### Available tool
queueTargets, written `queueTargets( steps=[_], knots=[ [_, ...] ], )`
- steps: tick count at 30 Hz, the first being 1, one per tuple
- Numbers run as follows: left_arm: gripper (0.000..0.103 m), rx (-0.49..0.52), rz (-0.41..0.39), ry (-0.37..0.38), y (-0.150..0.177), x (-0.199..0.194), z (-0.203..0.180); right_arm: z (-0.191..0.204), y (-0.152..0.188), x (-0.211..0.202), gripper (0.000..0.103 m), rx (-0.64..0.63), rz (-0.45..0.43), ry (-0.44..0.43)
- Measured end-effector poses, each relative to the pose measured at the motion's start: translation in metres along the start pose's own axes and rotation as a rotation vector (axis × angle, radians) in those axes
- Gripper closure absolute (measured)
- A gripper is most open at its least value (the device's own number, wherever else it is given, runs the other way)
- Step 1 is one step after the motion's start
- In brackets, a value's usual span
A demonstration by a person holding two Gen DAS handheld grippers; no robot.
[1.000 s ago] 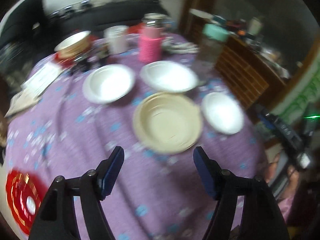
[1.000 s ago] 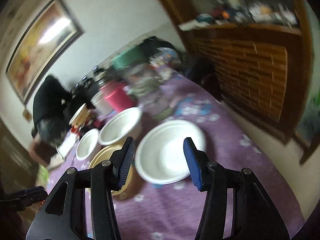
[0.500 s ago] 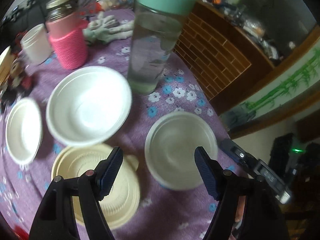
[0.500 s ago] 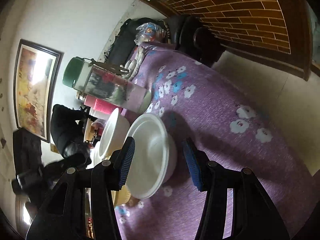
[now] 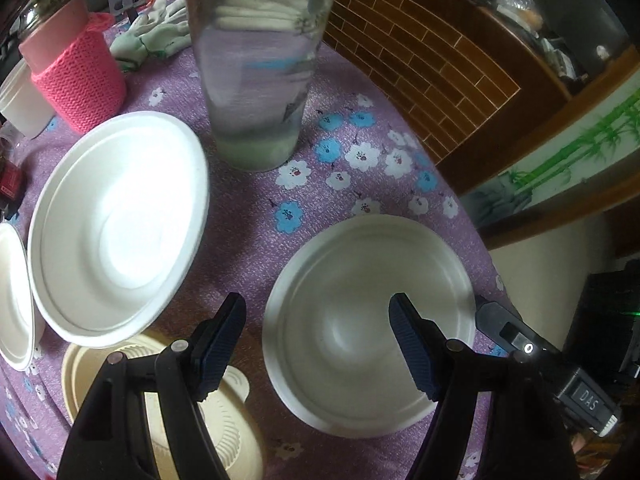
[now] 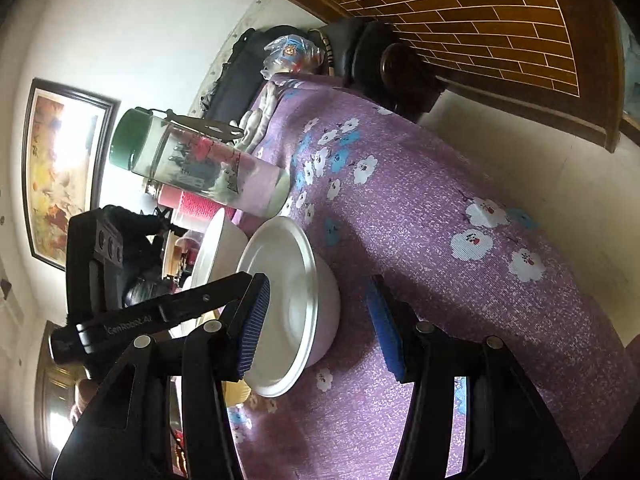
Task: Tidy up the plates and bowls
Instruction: 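Move both tools to the rim of a white paper plate, then grip the white paper plate with both tools and carry it over the red plates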
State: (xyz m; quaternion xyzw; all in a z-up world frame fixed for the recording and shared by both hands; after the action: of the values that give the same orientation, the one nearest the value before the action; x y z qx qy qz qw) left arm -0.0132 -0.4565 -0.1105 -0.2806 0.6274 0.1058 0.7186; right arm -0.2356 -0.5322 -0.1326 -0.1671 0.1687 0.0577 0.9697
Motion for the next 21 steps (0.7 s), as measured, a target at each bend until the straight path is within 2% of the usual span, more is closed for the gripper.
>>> queueTargets(
  steps=[6, 10, 13, 15, 19, 21],
  knots=[
    [0.029, 0.014, 0.001, -0.035, 0.004, 0.012, -0.007, 0.000, 0.004, 0.006, 0.052, -0.005, 0.022, 0.036],
    [0.030, 0.015, 0.005, -0.059, 0.004, 0.021, -0.009, -0.004, 0.003, 0.007, 0.052, 0.013, 0.005, 0.043],
    [0.042, 0.019, -0.003, -0.062, 0.006, 0.022, -0.011, -0.002, 0.004, 0.007, 0.052, 0.001, -0.009, 0.050],
    [0.054, 0.021, -0.014, -0.061, 0.006, 0.021, -0.010, -0.002, 0.004, 0.008, 0.052, -0.008, -0.020, 0.046],
    [0.066, 0.031, -0.048, -0.091, 0.006, 0.015, -0.007, -0.001, 0.003, 0.008, 0.054, -0.016, -0.029, 0.019],
    [0.076, 0.029, -0.062, -0.096, 0.006, 0.013, -0.007, -0.002, 0.003, 0.009, 0.055, -0.014, -0.028, 0.003]
  ],
)
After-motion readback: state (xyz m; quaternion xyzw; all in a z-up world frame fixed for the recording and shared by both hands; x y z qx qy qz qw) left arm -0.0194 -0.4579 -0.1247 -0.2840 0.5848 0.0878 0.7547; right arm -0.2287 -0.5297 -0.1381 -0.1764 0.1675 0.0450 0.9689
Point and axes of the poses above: each gripper's, at about its wrist camera, not at the fingertips, and x roughly the way its jaws point, z to its left, y to its underside, the point moved 3 cm from there along x, roughly the way its jaws point, and after that the axes turned 13 degrees about -y, right-handed, at the moved point
